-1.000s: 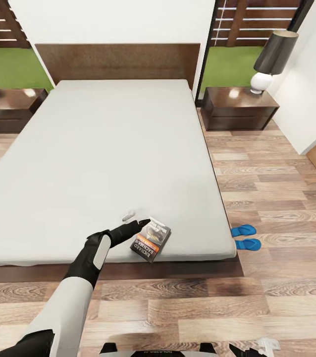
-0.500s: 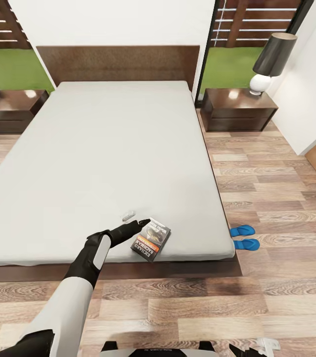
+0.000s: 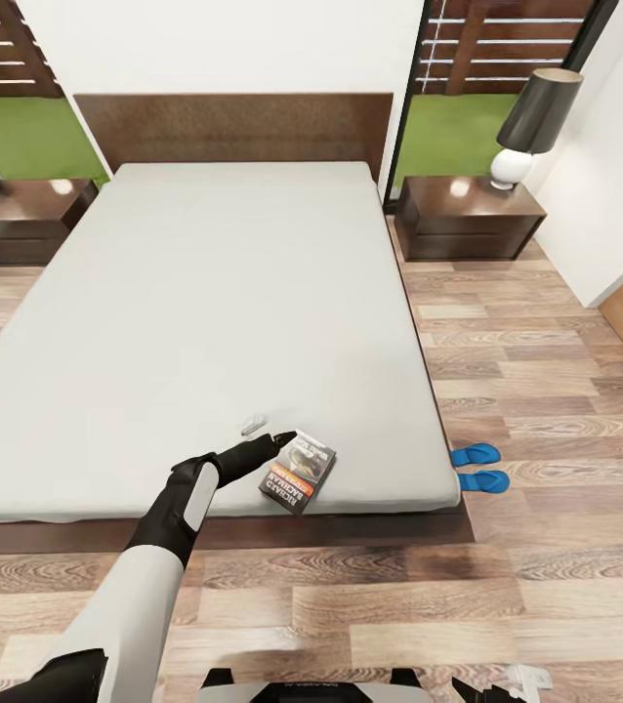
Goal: In the bedroom, move the book from the bed onto either nightstand, and place the two sandals side by side next to the bed.
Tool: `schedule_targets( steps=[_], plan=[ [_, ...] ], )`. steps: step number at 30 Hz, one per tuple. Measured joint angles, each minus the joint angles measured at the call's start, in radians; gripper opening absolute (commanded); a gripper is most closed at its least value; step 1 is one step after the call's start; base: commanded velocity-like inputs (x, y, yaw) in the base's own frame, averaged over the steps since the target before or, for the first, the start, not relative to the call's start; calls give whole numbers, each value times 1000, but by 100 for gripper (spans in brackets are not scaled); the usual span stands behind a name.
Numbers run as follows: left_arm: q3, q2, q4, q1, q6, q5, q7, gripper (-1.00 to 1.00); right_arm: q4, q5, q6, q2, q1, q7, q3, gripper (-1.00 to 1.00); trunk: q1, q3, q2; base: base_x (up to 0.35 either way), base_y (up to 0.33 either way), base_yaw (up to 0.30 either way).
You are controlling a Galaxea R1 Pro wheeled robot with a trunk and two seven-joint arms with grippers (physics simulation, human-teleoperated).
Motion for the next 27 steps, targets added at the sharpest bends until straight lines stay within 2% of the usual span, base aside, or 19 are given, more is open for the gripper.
schedule_targets(
  steps=[17,23,26,27],
  plan=[
    [0,0,0,2,0,0,0,100,0,0,0,0,0,0,-2,100,-65,53,119,0,0,0],
    [-5,0,38,6,-4,-4,-2,100,1,0,0,-1,0,-1,-2,100,-65,53,119,0,0,0],
    [-5,0,12,7,9,-3,-56,100,1,0,0,0,0,-1,-1,100,-65,53,119,0,0,0],
    [-5,4,-2,7,21,-2,-93,100,1,0,0,0,0,-1,-1,100,-65,53,119,0,0,0]
  ],
)
